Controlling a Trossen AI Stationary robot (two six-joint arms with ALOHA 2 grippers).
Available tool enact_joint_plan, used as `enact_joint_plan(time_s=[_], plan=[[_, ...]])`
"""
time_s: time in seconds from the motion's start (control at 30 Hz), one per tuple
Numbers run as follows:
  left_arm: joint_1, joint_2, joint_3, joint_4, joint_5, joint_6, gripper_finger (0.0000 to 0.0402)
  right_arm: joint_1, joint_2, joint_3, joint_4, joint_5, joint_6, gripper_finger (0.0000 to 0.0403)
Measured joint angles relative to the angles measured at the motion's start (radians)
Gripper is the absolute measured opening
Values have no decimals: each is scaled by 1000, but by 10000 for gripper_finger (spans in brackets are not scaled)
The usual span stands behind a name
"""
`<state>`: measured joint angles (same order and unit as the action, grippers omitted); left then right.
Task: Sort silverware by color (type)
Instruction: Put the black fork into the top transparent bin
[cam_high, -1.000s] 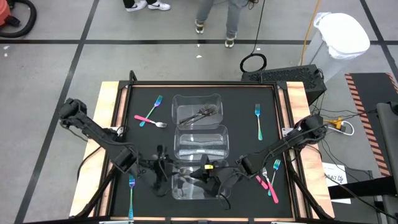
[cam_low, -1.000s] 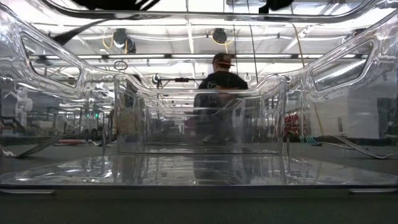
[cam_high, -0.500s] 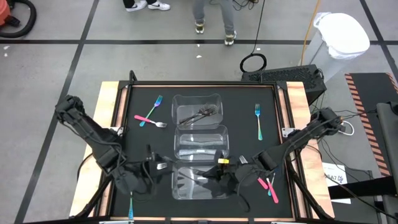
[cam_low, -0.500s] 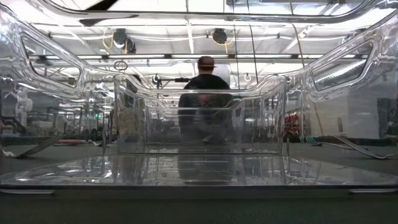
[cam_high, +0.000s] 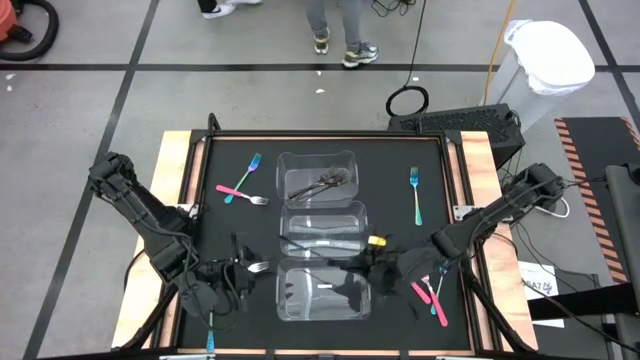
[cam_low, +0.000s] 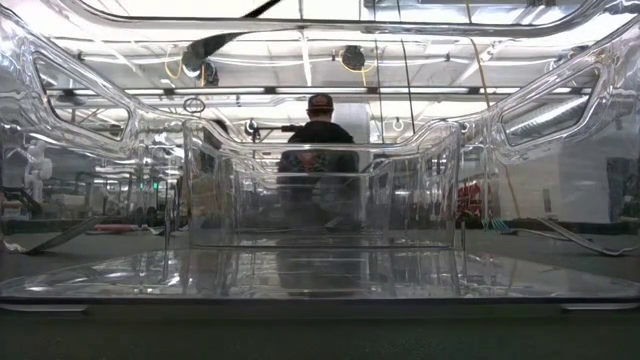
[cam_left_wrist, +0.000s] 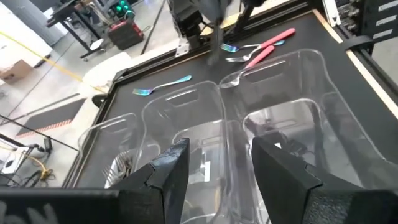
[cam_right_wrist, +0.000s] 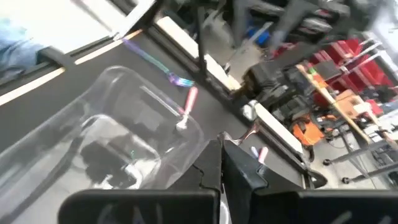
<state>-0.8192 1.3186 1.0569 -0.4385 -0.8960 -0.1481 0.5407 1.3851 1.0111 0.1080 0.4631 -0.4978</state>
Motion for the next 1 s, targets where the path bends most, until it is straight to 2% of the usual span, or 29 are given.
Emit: enact_joint_plan(time_s=[0.13,0.23,0.33,0.47,0.63,0.8,1.0], plan=[[9,0,0,-8,-16,7,176,-15,-98,-148,182,-102,-39,0],[20,0,0,-19,-31,8,176,-26,-161,-241,270,-108,-62,0],[33,0,0,-19,-33,7,176,-39,-214,-298,285,-99,-62,0],[51,0,0,-19,-33,5,176,-44,-254,-323,290,-110,-49,0],[78,0,-25,7,-71,8,176,-45,-258,-324,315,-184,-60,0],[93,1,-46,23,-73,25,176,-45,-258,-324,336,-189,-65,0],[93,2,-48,108,-72,85,176,-44,-258,-324,353,-246,-81,0]])
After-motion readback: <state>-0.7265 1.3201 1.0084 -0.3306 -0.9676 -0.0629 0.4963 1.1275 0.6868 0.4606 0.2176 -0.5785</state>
